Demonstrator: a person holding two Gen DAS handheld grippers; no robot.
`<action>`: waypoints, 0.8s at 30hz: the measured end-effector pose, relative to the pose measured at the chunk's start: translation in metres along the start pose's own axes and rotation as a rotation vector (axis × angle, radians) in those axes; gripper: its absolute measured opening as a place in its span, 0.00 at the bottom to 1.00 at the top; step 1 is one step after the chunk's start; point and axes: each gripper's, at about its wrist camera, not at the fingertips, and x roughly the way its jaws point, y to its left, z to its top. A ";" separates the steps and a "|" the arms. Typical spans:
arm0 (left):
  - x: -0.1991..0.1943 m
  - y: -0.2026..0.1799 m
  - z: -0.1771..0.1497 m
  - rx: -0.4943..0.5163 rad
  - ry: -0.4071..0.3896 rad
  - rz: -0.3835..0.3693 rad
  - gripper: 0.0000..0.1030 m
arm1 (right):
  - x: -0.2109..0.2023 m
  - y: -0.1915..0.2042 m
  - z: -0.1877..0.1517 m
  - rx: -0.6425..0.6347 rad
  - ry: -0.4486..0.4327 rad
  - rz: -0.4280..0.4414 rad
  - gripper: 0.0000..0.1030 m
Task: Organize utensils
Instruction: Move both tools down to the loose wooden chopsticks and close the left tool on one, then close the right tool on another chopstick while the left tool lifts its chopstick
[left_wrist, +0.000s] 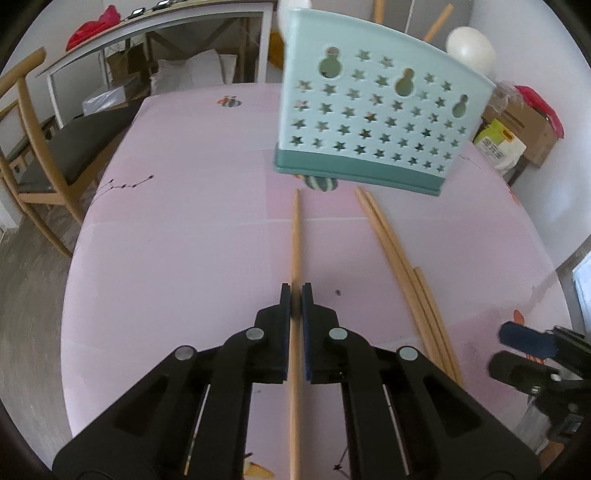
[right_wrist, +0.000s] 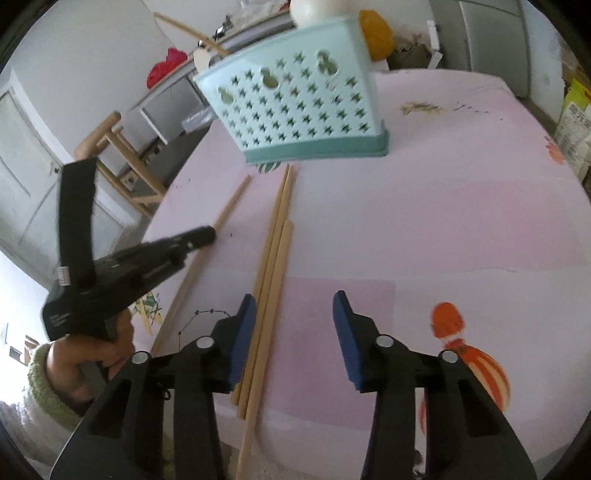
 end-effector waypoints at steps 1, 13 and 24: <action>0.000 0.001 0.000 -0.004 -0.001 0.003 0.04 | 0.005 0.001 0.001 0.001 0.012 0.001 0.35; -0.002 0.017 -0.004 -0.042 -0.014 -0.001 0.04 | 0.023 0.016 0.007 -0.073 0.057 -0.060 0.19; -0.004 0.021 -0.005 -0.062 -0.012 -0.011 0.04 | 0.025 0.007 0.017 -0.131 0.028 -0.220 0.06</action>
